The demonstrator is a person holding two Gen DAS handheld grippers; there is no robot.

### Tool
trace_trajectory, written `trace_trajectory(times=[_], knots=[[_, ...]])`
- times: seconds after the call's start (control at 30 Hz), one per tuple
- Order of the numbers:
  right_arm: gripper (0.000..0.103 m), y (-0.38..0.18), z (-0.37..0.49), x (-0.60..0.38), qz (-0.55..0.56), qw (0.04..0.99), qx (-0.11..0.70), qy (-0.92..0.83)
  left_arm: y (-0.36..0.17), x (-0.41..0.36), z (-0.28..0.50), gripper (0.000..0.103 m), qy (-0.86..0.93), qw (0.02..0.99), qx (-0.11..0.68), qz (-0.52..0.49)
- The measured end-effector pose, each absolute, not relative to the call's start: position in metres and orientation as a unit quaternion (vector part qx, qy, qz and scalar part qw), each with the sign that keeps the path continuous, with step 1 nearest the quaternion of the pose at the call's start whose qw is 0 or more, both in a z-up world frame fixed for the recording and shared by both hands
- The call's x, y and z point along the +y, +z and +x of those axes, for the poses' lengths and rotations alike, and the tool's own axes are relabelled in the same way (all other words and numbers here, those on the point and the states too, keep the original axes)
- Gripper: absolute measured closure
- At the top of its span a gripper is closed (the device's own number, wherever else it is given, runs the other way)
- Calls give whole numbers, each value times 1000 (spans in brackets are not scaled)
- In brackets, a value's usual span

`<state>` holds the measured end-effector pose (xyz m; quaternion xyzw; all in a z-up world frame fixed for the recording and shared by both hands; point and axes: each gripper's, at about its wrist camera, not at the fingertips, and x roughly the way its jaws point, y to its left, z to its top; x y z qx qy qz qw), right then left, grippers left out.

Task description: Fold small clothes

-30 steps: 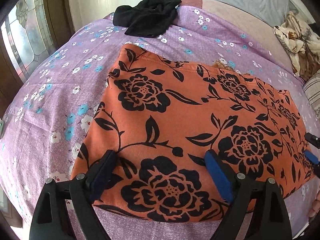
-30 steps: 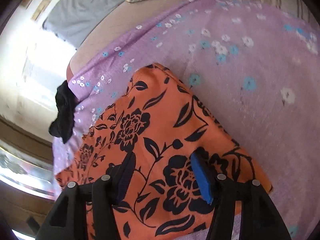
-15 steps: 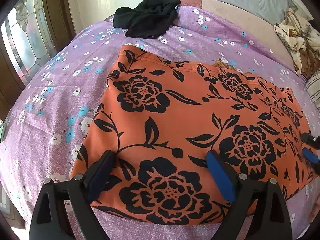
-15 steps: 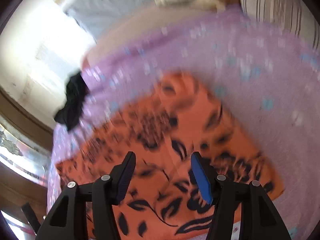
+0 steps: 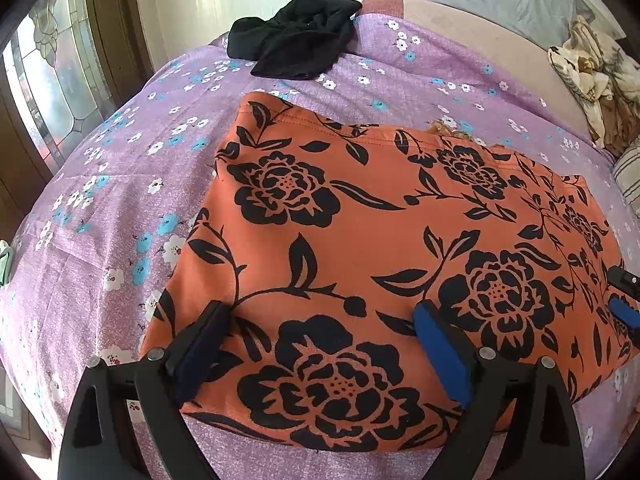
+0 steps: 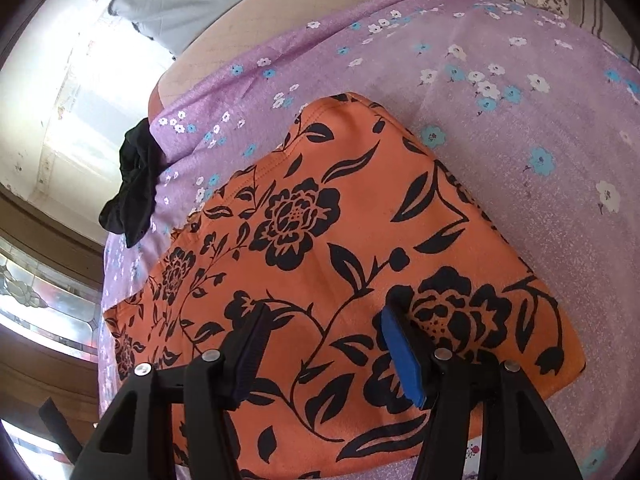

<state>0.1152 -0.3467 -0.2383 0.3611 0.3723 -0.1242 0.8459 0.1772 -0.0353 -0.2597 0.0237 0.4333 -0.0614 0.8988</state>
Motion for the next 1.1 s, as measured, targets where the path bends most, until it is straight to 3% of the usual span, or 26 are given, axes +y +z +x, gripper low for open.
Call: trace_trajectory(times=[0.3,0.4,0.53,0.83,1.1], knots=[[39,-237,114,-349,364,846,374,-105,-253,-40,175,9,-55,902,426,30],[39,-223,94,-367,385,854,338,-91,-244,-53,166,9,-74,910,405,45],[39,-208,57,-411,426,851,281,-125,-234,-93,140,9,-147,917,359,99],[38,-220,15,-472,542,792,241,-144,-246,-204,66,9,-251,890,300,235],[38,-212,-13,-507,580,780,182,-147,-253,-287,35,9,-241,888,240,308]])
